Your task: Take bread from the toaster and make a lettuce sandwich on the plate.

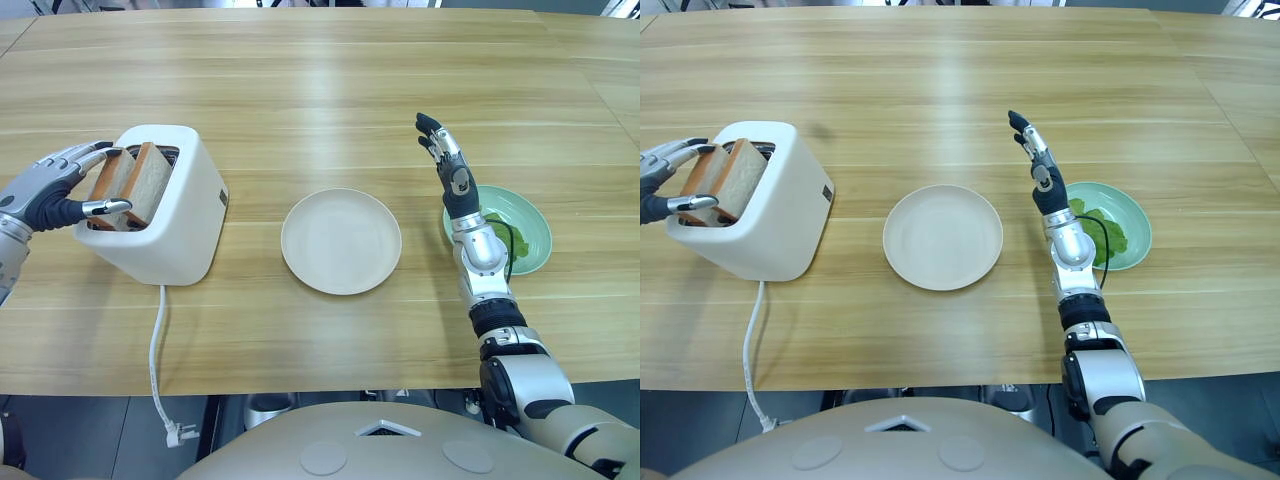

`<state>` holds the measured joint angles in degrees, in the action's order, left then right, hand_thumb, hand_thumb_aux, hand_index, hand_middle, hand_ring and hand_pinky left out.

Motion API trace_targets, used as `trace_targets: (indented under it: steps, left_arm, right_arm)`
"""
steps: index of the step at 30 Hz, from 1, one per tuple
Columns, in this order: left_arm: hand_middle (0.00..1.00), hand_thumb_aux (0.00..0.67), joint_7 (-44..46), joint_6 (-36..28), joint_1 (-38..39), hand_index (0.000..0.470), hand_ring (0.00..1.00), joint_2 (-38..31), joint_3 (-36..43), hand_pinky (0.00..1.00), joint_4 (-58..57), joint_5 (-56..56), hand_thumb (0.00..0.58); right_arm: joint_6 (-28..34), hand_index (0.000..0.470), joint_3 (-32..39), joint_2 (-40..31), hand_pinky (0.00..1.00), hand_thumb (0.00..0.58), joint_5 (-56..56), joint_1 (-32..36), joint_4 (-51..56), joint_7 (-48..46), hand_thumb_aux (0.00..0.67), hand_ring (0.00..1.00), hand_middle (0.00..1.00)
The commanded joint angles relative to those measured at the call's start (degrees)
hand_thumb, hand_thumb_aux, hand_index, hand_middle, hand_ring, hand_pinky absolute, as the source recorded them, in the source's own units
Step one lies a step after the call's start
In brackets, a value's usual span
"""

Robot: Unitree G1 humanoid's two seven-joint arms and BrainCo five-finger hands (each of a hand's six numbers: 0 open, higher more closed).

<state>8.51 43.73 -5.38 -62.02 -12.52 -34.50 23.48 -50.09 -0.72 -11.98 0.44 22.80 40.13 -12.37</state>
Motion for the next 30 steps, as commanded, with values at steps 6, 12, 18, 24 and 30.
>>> trace_targets:
  steps: [6, 12, 18, 24, 30]
  left_arm:
    - [0.0, 0.0, 7.14, 10.64, 0.55, 0.0, 0.0, -1.38, -0.93, 0.0, -6.01, -13.56, 0.0]
    - [0.0, 0.0, 10.78, 13.97, 1.58, 0.0, 0.0, -1.96, -2.63, 0.0, -7.14, -20.2, 0.0]
    - [0.0, 0.0, 10.08, 12.87, 0.71, 0.0, 0.0, -2.01, -1.65, 0.0, -9.54, -17.13, 0.0]
    - [0.0, 0.0, 5.62, 9.78, 0.48, 0.0, 0.0, -2.29, 1.25, 0.0, -11.68, -8.28, 0.0]
    - [0.0, 0.0, 2.49, 8.7, -1.97, 0.0, 0.0, -2.26, 4.06, 0.0, -15.05, -3.95, 0.0]
  right_arm:
    - [1.11, 0.0, -0.36, 0.23, 0.0, 0.0, 0.18, -0.46, -0.39, -0.04, 0.0, 0.0, 0.0]
    - [1.25, 0.0, -0.37, 0.29, 0.0, 0.0, 0.17, -0.42, -0.66, -0.12, 0.0, 0.0, 0.0]
    - [1.43, 0.0, -0.46, 0.21, 0.0, 0.0, 0.46, -0.61, -1.05, -0.28, 0.0, 0.0, 0.0]
    - [1.93, 0.0, -0.43, 0.17, 0.0, 0.0, 1.07, -0.42, -1.57, -0.94, 0.0, 0.0, 0.0]
    - [2.34, 0.0, -0.62, 0.04, 0.0, 0.0, 1.36, -1.04, -2.49, -1.04, 0.0, 0.0, 0.0]
